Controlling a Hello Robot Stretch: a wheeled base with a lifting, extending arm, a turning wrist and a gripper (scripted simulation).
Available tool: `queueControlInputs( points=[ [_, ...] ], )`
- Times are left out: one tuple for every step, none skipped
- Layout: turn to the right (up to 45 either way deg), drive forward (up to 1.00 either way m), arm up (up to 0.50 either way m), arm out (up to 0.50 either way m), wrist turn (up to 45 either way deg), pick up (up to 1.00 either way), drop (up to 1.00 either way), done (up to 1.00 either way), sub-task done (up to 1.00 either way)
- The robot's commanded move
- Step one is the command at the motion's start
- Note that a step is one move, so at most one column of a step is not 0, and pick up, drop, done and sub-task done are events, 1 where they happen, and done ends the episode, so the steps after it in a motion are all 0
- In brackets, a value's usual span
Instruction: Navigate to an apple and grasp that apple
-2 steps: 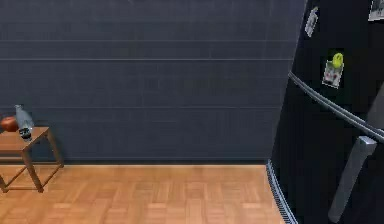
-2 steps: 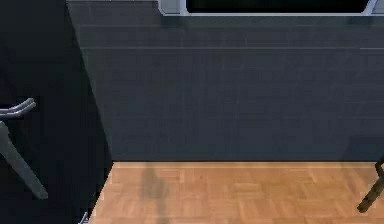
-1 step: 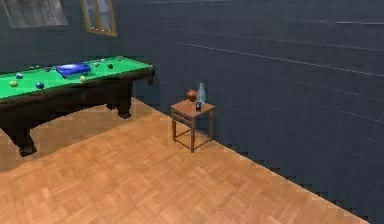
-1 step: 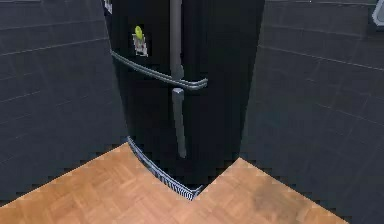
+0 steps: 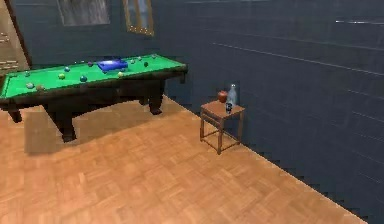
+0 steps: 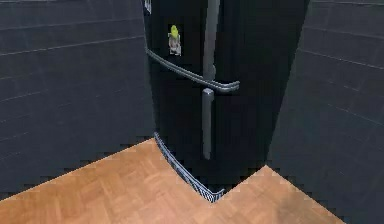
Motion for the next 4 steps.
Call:
queueControlInputs(
  points=[
    [0.0,1.00,0.00,0.00,0.0,0.00,0.00,0.00,0.00],
    [-6.0,0.00,0.00,0.00,0.0,0.00,0.00,0.00,0.00],
    [0.0,0.40,0.00,0.00,0.0,0.00,0.00,0.00,0.00],
    [-45.0,0.00,0.00,0.00,0.0,0.00,0.00,0.00,0.00]
  ],
)
